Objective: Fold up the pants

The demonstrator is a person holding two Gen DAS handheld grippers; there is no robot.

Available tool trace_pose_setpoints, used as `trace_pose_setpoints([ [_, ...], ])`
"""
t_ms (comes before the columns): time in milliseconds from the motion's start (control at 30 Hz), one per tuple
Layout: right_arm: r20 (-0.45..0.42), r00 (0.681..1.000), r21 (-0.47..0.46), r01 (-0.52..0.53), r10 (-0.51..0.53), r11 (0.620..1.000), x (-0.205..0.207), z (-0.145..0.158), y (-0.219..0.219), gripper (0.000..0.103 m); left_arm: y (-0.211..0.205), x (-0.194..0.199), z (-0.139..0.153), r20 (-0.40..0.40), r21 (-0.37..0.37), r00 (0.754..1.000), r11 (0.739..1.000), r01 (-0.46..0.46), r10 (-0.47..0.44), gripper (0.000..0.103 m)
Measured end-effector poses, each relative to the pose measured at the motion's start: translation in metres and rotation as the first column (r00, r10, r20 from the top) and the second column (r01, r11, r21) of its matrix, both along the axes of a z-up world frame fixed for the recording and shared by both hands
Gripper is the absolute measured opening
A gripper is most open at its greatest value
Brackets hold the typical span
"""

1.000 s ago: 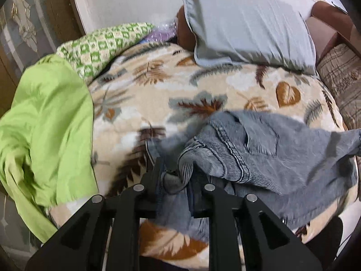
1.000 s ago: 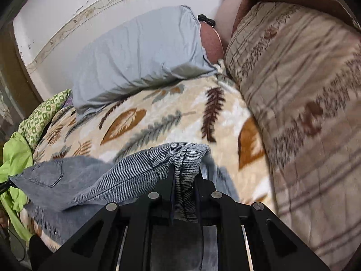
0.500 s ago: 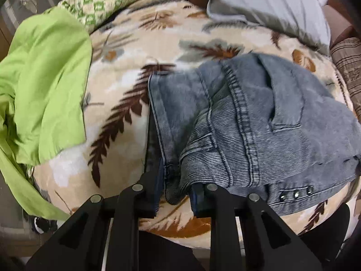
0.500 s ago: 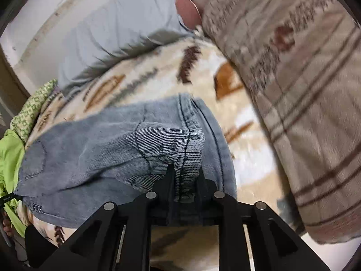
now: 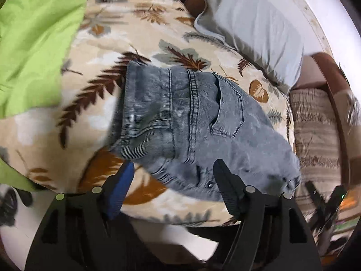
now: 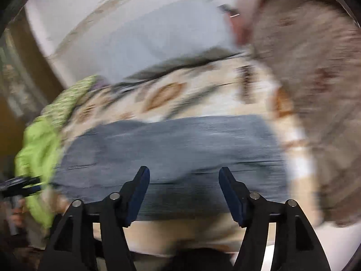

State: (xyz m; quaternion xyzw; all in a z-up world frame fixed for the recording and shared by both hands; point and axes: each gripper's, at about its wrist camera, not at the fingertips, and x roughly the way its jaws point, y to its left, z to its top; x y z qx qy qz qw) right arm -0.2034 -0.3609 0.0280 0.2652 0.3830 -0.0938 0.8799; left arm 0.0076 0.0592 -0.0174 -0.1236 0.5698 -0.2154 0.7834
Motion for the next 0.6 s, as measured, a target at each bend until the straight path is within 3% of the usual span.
trace_pose_setpoints([
  [133, -0.016, 0.989, 0.207, -0.141, 0.148, 0.968, 0.059, -0.033, 0.046, 0.066, -0.013, 0.015, -0.027, -0.108, -0.033, 0.994, 0.999, -0.041, 0.037, 0.072],
  [267, -0.067, 0.976, 0.361, -0.171, 0.208, 0.917, 0.098, -0.073, 0.076, 0.066, -0.015, 0.021, -0.042, -0.158, -0.055, 0.985, 0.996, -0.074, 0.065, 0.072],
  [433, -0.096, 0.985, 0.507, -0.075, 0.143, 0.858, 0.121, -0.112, 0.079, 0.066, -0.021, 0.030, -0.050, -0.165, -0.043, 0.984, 0.996, -0.080, 0.072, 0.072],
  [533, -0.049, 0.997, 0.571, -0.016, 0.053, 0.821, 0.123, -0.122, 0.073, 0.068, -0.025, 0.037, -0.055, -0.164, -0.023, 0.983, 0.996, -0.083, 0.078, 0.072],
  [600, -0.058, 0.998, 0.579, 0.029, 0.006, 0.815, 0.125, -0.126, 0.070, 0.061, -0.028, 0.042, -0.059, -0.168, -0.015, 0.982, 0.996, -0.090, 0.086, 0.072],
])
